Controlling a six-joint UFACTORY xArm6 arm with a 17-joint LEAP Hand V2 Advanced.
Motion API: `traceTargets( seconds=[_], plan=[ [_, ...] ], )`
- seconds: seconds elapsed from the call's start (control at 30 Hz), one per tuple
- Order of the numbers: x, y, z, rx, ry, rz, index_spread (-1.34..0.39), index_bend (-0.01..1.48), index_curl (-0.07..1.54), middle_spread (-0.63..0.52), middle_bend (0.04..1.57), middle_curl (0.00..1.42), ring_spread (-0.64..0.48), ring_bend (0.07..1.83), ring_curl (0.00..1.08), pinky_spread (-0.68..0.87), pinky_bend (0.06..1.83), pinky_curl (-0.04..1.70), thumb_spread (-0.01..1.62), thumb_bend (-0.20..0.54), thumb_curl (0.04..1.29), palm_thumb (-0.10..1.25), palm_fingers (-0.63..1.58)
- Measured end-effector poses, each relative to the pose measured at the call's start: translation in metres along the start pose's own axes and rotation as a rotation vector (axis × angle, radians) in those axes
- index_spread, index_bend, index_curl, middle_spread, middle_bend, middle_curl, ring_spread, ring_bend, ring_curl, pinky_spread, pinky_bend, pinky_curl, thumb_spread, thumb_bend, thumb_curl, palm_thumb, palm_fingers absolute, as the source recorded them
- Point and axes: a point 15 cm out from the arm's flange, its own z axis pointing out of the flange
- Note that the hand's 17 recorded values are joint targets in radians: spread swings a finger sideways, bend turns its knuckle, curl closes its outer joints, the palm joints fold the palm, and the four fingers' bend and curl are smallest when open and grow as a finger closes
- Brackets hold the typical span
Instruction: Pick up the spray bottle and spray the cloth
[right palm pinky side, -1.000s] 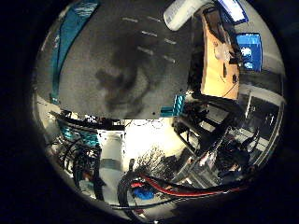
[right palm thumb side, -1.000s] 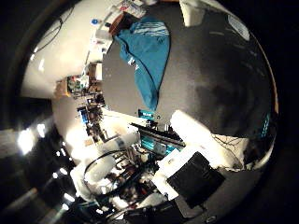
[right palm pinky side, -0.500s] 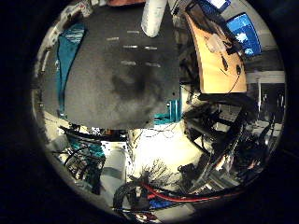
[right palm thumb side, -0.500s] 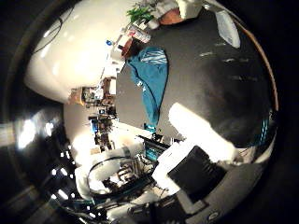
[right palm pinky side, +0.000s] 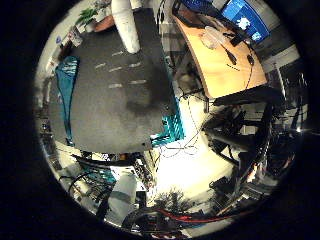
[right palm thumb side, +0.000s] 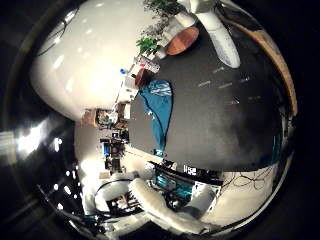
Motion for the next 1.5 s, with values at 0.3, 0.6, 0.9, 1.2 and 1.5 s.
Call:
traceTargets(
  seconds=[0.3, 0.6, 0.9, 1.2, 1.5],
  plan=[
    [0.032, -0.029, 0.000, 0.128, -0.027, 0.024, -0.22, 0.15, 0.27, 0.17, 0.19, 0.29, 0.20, 0.21, 0.25, 0.33, 0.38, 0.33, 0.89, -0.029, 0.28, 0.28, -0.01],
    [0.045, -0.055, 0.012, 0.256, -0.153, 0.050, -0.15, 0.16, 0.27, 0.20, 0.20, 0.31, 0.18, 0.23, 0.27, 0.31, 0.35, 0.32, 0.93, -0.028, 0.28, 0.32, 0.03],
    [0.052, -0.076, 0.025, 0.342, -0.224, 0.075, -0.11, 0.16, 0.27, 0.21, 0.22, 0.33, 0.18, 0.24, 0.27, 0.30, 0.31, 0.31, 0.98, -0.026, 0.28, 0.37, 0.09],
    [0.068, -0.083, 0.049, 0.337, -0.287, 0.143, -0.11, 0.15, 0.27, 0.20, 0.20, 0.33, 0.18, 0.25, 0.27, 0.30, 0.31, 0.32, 0.99, -0.024, 0.28, 0.39, 0.09],
    [0.092, -0.097, 0.063, 0.334, -0.329, 0.192, -0.10, 0.15, 0.26, 0.20, 0.20, 0.33, 0.18, 0.26, 0.27, 0.30, 0.32, 0.32, 1.00, -0.026, 0.27, 0.39, 0.09]
  ],
)
